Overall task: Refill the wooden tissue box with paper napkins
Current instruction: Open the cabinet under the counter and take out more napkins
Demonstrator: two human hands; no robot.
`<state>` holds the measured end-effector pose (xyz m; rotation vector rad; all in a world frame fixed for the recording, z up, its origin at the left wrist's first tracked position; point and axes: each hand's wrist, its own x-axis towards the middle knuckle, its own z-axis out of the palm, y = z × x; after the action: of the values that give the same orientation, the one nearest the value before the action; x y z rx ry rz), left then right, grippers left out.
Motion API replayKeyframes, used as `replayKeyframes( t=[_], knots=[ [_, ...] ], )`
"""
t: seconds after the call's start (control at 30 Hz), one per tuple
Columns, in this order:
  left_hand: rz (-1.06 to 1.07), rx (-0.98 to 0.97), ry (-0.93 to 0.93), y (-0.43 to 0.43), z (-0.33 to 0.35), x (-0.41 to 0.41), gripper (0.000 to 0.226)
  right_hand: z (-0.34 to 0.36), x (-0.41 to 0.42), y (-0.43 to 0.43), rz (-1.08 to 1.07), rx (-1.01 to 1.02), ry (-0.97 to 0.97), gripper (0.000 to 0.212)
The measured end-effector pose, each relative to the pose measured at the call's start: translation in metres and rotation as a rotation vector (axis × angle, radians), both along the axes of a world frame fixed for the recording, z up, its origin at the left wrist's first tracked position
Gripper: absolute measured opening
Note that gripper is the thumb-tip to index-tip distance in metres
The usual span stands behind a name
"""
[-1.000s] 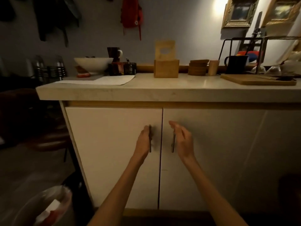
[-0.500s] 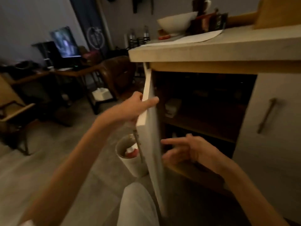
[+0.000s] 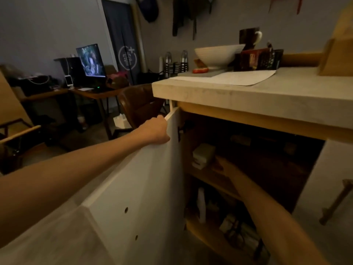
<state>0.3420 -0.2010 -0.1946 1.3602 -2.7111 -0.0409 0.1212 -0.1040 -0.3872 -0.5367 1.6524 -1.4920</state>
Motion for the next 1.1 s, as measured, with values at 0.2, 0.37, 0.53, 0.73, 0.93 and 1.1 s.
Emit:
replayKeyframes(
  t=[0.2,0.37,0.53,0.73,0.93,1.1],
  knots=[
    [0.015,0.005,0.006,-0.006,-0.002,-0.001,0.052,-0.028,-0.034,-0.090,-0.095,0.176,-0.191,0.066],
    [0.008,-0.004,0.021,-0.009,-0.004,-0.002,0.050,-0.027,-0.037,-0.090,-0.010,0.165,-0.059,0.024],
    [0.013,0.003,0.073,-0.002,-0.004,-0.004,0.048,-0.014,-0.027,-0.069,-0.031,-0.033,-0.039,0.037],
    [-0.049,0.677,0.578,0.026,-0.006,0.051,0.067,0.065,0.045,0.006,-0.066,-0.251,-0.448,0.036],
    [-0.033,1.098,1.031,0.120,-0.098,0.134,0.036,0.096,0.109,0.152,0.009,-0.319,-0.220,0.034],
    [-0.355,1.086,0.964,0.159,-0.120,0.108,0.061,0.118,0.143,0.251,-0.163,-0.408,0.109,0.044]
  ],
)
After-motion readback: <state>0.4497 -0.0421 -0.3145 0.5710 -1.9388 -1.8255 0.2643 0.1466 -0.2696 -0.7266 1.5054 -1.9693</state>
